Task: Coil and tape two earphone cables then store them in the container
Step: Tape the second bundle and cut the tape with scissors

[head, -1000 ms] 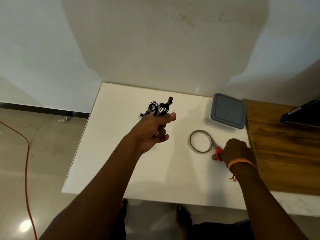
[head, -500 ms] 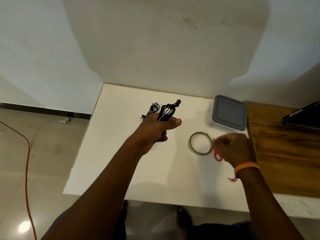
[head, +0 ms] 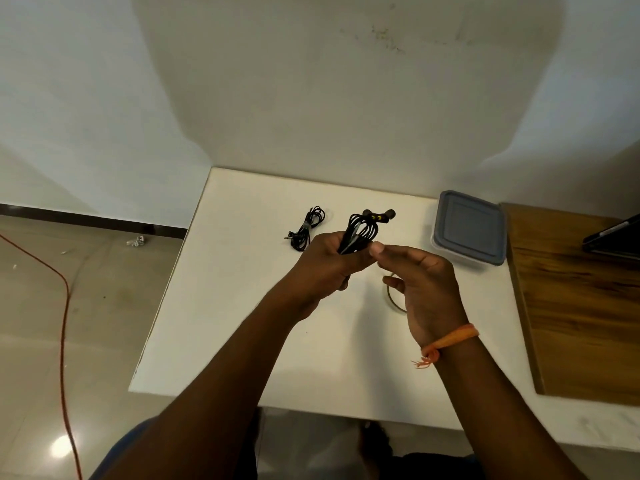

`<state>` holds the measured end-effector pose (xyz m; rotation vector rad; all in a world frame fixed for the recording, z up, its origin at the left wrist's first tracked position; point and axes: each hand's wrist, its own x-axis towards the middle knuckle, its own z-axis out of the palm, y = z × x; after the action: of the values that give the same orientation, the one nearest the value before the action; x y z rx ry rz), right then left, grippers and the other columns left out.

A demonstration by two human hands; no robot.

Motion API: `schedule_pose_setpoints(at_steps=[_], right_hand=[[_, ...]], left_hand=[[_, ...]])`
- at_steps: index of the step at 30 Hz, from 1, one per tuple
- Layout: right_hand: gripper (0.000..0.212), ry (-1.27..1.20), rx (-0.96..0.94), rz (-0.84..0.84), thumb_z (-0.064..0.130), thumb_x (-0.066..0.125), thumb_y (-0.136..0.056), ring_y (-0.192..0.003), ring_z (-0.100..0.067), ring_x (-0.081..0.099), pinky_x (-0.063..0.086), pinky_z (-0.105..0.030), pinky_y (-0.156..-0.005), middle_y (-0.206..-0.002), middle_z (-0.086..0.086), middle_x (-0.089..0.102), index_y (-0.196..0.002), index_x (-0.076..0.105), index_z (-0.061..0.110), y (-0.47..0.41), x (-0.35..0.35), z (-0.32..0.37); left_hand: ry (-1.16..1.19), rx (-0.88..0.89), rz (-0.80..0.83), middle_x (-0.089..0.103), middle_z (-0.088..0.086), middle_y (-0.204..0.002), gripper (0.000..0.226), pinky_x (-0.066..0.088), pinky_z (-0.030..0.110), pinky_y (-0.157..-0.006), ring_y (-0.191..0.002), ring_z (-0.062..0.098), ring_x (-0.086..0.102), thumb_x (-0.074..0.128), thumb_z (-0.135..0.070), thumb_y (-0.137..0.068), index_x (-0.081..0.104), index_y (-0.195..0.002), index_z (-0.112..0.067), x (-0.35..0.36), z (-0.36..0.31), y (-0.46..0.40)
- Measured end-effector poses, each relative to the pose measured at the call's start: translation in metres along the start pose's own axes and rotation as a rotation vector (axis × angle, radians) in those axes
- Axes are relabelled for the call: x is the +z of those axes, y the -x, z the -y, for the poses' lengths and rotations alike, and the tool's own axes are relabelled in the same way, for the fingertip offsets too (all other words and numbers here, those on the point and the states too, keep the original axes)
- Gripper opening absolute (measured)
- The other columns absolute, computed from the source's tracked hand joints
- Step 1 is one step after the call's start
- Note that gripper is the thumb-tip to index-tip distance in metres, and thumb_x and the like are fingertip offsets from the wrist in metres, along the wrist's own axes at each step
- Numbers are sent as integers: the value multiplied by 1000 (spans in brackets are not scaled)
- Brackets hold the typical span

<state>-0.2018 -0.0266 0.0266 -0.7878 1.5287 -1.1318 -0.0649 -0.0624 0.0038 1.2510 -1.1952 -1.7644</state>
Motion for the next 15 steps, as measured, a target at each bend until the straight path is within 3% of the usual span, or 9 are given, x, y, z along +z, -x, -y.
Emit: schedule_pose_setpoints(at_steps=[3,5,8,12,15], right_hand=[[8,-44,2,-74,18,74,-78,-96,-21,68,50,-34,-82,-89,-2,75,-85,75,17,0,6,-1],[8,-76,14,-141,18,75,-78,-97,-23,68,49,-31,-76,-90,-4,75,-86,75,16,2,10,-3],[11,-116,-3,-245,20,77,-77,-92,-21,69,47,-28,-71,-89,-4,75,-87,75,14,6,14,-5],[4,-92,-49,-281,16,77,-77,-80,-14,71,47,-26,-67,-76,4,75,-79,75,19,8,16,-5],[17,-42,-85,-297,13,74,-80,-74,-7,69,47,-24,-66,-68,9,73,-69,73,25,7,17,-5]], left_hand=[[-37,41,-18,46,-10,-57,13,33,21,-55,-52,7,38,67,-20,-91,62,-79,-16,1,1,-1],[-64,84,-18,51,-18,-50,13,36,10,-51,-47,-2,45,64,-15,-93,62,-79,-16,3,0,-1],[-89,133,-13,47,-19,-45,17,32,6,-48,-44,-3,43,62,-15,-94,60,-78,-11,5,1,0],[-123,156,-42,48,-15,-54,23,34,10,-55,-52,-1,41,64,-17,-93,62,-84,4,4,4,-1],[-133,155,-37,50,7,-70,30,36,25,-67,-67,12,43,67,-19,-91,60,-88,10,4,3,-1]])
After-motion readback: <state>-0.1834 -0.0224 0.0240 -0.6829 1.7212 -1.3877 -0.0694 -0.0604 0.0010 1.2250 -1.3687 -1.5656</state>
